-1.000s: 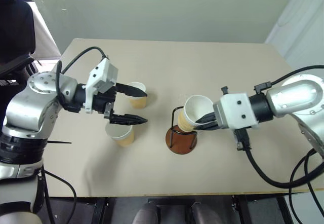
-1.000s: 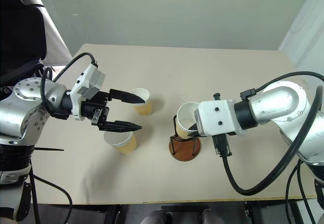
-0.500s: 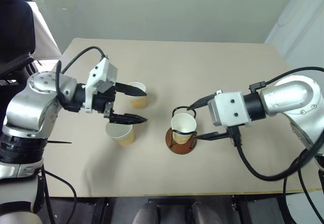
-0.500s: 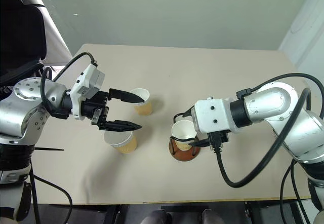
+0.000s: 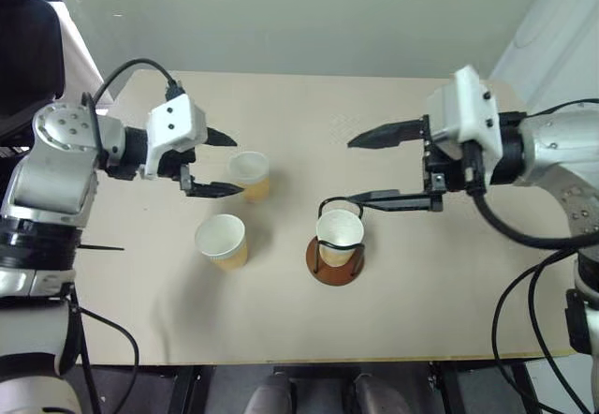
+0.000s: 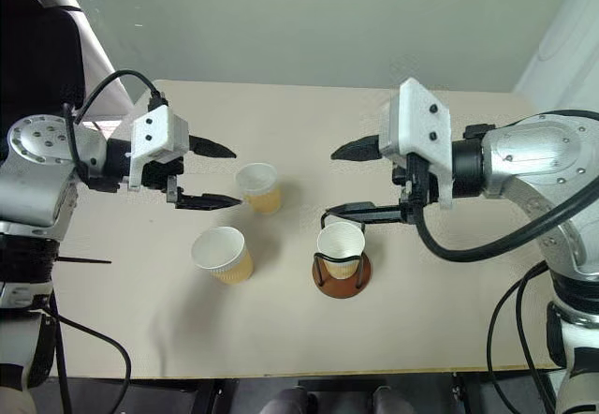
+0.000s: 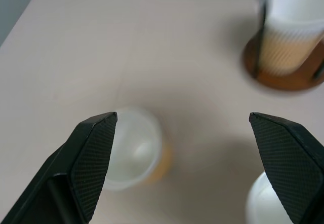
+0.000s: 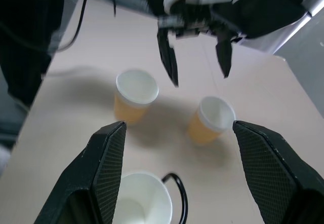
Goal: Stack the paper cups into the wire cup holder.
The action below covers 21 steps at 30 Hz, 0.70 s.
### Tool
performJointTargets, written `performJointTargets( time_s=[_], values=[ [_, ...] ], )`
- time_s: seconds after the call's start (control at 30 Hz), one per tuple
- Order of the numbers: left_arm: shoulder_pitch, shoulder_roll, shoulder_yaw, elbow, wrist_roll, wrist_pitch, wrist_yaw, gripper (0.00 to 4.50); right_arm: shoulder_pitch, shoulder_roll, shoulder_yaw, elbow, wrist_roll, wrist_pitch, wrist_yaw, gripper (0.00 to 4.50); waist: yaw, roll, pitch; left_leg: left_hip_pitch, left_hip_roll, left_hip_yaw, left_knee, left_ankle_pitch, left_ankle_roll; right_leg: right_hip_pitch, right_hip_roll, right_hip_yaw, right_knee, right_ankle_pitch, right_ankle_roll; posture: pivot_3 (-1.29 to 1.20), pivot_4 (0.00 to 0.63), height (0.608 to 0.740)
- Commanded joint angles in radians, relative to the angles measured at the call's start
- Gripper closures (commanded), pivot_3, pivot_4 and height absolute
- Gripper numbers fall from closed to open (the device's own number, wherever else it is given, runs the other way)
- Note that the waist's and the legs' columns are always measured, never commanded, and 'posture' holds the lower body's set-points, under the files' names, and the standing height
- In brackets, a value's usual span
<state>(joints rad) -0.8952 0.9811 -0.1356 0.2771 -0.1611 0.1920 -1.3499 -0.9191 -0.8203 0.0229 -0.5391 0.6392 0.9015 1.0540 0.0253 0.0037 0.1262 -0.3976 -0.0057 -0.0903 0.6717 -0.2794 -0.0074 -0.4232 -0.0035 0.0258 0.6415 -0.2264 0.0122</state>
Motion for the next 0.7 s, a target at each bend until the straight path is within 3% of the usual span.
performJointTargets(
  time_s=[0.03, 0.37, 0.7],
  values=[
    [-0.068, -0.007, -0.022, 0.083, 0.097, -0.123, 0.027, 0.00, -0.017, -0.003, -0.046, -0.020, 0.046, 0.019, -0.036, 1.10, 0.000, 0.000, 0.000, -0.002, 0.000, 0.000, 0.000, 0.000, 0.000, -0.002, 0.000, 0.000, 0.000, 0.000, 0.000, 0.00, 0.150, 0.740],
    [-0.148, -0.093, -0.079, 0.338, 0.227, -0.328, 0.045, 0.00, -0.020, -0.025, -0.047, -0.027, 0.093, 0.025, -0.063, 1.10, 0.000, 0.000, 0.000, -0.009, 0.000, 0.000, 0.001, 0.000, 0.000, -0.008, 0.000, 0.000, 0.001, 0.000, 0.000, 0.00, 0.150, 0.740],
    [-0.197, -0.161, -0.119, 0.389, 0.292, -0.407, 0.033, 0.00, -0.025, -0.048, -0.061, -0.033, 0.165, 0.037, -0.072, 1.10, 0.002, 0.000, 0.000, -0.016, 0.000, 0.000, 0.005, 0.000, 0.000, -0.015, 0.000, -0.001, 0.002, 0.001, 0.002, 0.00, 0.150, 0.740]
  ],
)
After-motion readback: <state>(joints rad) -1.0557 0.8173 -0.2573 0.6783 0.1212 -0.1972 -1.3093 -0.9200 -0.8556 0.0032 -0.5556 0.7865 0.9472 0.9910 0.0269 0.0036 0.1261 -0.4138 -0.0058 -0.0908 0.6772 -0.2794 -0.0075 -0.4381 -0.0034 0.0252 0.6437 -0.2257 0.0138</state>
